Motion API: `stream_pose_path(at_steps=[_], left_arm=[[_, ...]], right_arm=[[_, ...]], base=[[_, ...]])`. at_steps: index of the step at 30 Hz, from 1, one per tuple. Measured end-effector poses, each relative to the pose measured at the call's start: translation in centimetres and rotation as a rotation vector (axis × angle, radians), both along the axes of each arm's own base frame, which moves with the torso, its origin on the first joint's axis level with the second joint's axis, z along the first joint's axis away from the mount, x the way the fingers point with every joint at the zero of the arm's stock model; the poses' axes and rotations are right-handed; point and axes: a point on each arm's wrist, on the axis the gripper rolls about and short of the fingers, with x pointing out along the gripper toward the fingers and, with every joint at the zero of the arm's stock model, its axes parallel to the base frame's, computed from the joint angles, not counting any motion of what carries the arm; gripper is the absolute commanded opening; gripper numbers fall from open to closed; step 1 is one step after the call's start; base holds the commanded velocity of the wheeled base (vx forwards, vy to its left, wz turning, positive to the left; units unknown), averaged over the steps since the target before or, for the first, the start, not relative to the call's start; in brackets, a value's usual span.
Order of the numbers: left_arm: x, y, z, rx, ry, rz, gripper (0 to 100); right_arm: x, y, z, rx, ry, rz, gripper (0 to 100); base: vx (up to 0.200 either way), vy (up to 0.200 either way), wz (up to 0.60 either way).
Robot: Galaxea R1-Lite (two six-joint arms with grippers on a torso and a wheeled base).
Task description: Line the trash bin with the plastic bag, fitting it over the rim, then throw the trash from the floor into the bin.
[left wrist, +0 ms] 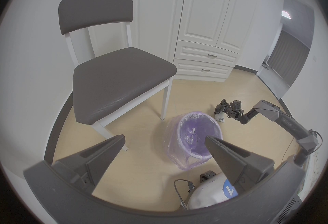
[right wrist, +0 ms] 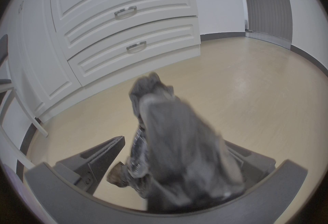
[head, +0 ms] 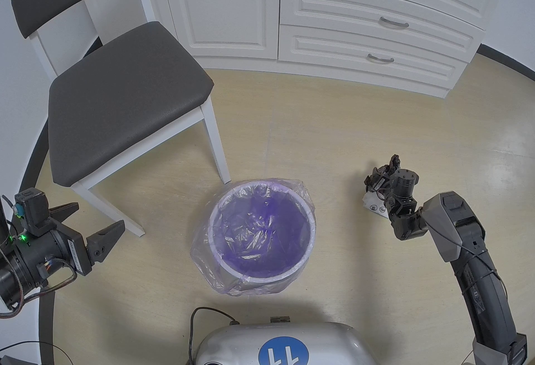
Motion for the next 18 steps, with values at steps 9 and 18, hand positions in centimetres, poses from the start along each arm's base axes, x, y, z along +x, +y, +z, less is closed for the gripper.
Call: stream_pose_path(at_steps=[9, 18], left_arm=[[0.0, 0.0, -0.1, 0.001, 0.002, 0.0, 100], [0.0, 0.0, -0.2, 0.002, 0.004, 0.0, 100]], right_arm=[[-0.1, -0.1, -1.8, -0.003, 0.043, -0.027, 100], [-0.2, 0.0, -2.1, 0.005, 0.05, -0.028, 100]], base=[[0.0, 0.0, 0.0], [0.0, 0.0, 0.0]])
